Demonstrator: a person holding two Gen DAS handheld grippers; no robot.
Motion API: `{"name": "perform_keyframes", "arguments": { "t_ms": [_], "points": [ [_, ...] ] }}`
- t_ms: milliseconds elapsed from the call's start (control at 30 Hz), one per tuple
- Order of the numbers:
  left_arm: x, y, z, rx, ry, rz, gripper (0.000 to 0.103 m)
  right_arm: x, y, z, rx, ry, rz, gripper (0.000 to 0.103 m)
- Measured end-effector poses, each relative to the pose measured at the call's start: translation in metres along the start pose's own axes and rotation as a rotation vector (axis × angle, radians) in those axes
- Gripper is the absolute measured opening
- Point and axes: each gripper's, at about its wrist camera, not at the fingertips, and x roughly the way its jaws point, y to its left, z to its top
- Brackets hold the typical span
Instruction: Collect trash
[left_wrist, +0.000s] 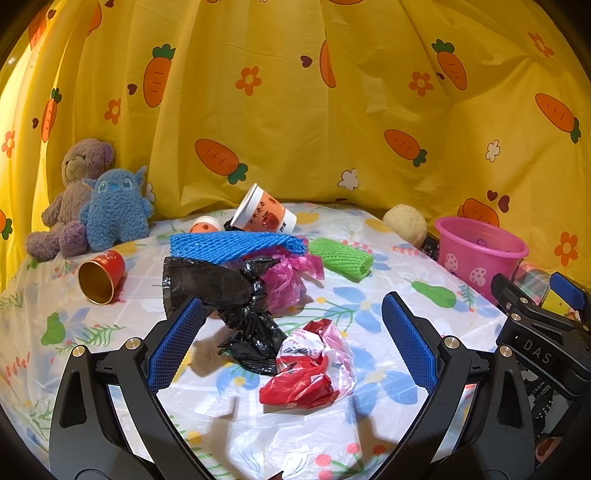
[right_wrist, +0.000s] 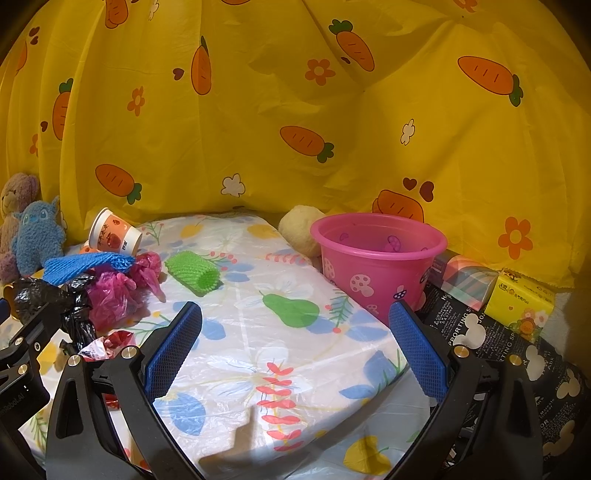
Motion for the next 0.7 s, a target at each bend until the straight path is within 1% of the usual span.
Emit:
{"name": "perform_keyframes", "arguments": {
  "t_ms": [700],
  "points": [
    [0.0004, -0.0025, -0.0004, -0.002, -0.001, -0.001, 0.096, -0.0005, 0.0009, -0.0001, 0.0, -0.002, -0.002, 0.098]
  ]
}}
